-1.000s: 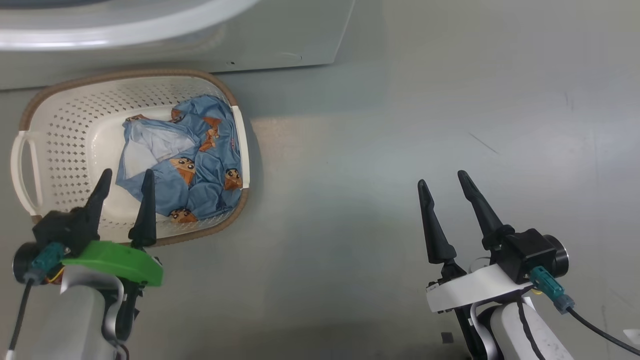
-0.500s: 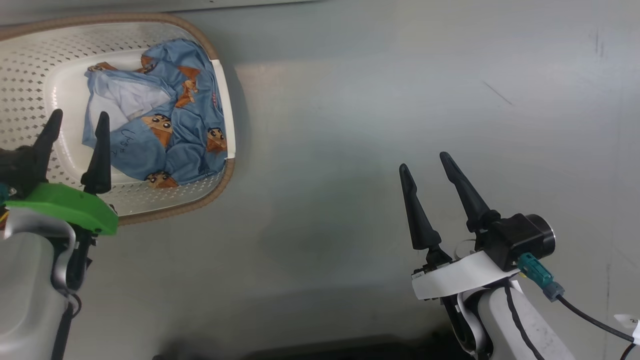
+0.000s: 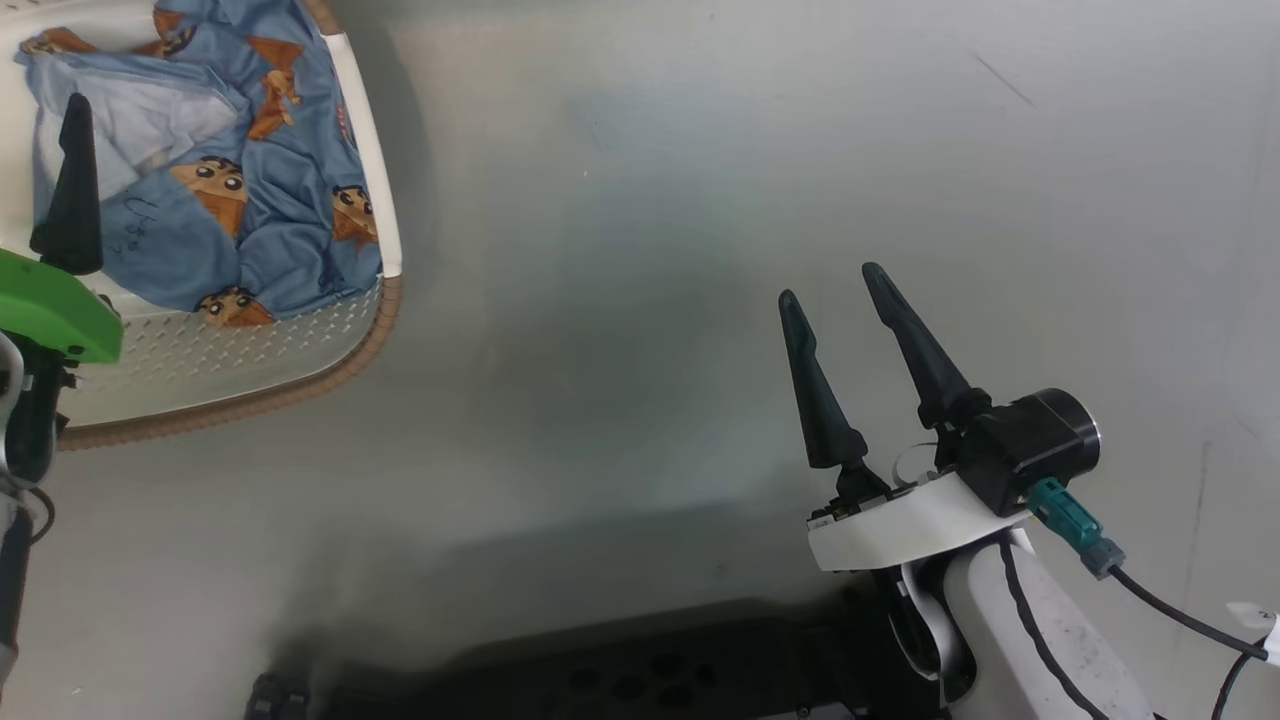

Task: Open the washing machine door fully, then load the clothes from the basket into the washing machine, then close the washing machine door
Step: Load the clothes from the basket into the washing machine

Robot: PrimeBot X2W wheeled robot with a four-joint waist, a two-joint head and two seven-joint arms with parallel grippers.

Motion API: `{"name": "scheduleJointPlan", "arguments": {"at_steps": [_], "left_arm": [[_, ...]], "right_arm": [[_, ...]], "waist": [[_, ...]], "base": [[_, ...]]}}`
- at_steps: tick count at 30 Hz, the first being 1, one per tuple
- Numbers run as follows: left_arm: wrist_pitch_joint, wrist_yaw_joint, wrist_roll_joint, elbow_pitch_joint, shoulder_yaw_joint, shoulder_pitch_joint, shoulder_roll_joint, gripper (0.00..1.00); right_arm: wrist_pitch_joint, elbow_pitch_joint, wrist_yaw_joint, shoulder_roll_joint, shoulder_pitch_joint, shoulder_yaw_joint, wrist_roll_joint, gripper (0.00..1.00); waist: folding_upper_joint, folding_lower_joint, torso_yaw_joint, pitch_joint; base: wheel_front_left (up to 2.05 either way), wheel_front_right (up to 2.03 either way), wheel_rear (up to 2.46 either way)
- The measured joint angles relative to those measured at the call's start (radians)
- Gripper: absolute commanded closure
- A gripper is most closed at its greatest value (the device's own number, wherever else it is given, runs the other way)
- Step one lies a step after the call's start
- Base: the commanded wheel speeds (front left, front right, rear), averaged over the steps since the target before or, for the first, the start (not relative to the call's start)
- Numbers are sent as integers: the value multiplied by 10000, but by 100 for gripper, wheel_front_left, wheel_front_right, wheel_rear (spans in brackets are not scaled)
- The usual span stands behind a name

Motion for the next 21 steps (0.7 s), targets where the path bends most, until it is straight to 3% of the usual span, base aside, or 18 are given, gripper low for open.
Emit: {"name": "scheduleJointPlan", "arguments": {"at_steps": [9, 21], "left_arm": [[485, 0, -117, 500, -683, -475, 372, 0], [1152, 0, -251, 1352, -1383, -661, 616, 0]], "right_arm": [[0, -203, -21, 6, -346, 211, 282, 0], [0, -203, -186, 12, -378, 330, 625, 0]], "waist": [[0, 0, -256, 733], [0, -1, -520, 892]], "base": [[0, 0, 0], [0, 0, 0]]}}
